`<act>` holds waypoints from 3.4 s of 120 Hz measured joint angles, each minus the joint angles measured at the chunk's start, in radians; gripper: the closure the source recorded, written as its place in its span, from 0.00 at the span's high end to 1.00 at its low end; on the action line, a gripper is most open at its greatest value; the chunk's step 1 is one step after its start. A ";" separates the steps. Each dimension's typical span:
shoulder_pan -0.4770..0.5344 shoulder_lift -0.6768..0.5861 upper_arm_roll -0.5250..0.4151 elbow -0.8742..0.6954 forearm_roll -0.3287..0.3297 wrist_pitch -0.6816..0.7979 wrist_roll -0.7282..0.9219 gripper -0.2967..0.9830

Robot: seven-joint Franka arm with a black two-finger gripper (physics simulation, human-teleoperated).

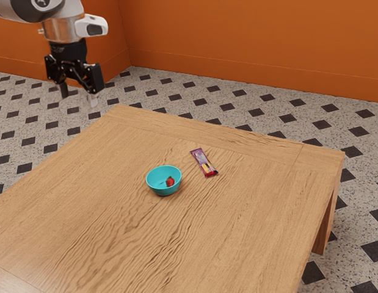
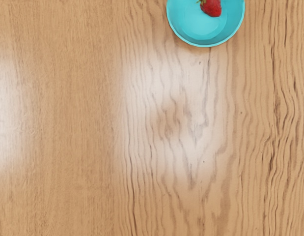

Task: Take strawberry from the bowl

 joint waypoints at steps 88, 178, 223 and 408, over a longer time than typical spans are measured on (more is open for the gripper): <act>-0.229 0.110 -0.018 -0.281 -0.034 0.306 -0.204 0.77; -0.197 0.417 0.093 -0.187 -0.067 0.664 -0.947 0.51; -0.199 0.453 0.095 -0.196 -0.068 0.762 -1.086 0.49; -0.139 0.653 0.095 -0.074 -0.184 0.881 -0.969 0.48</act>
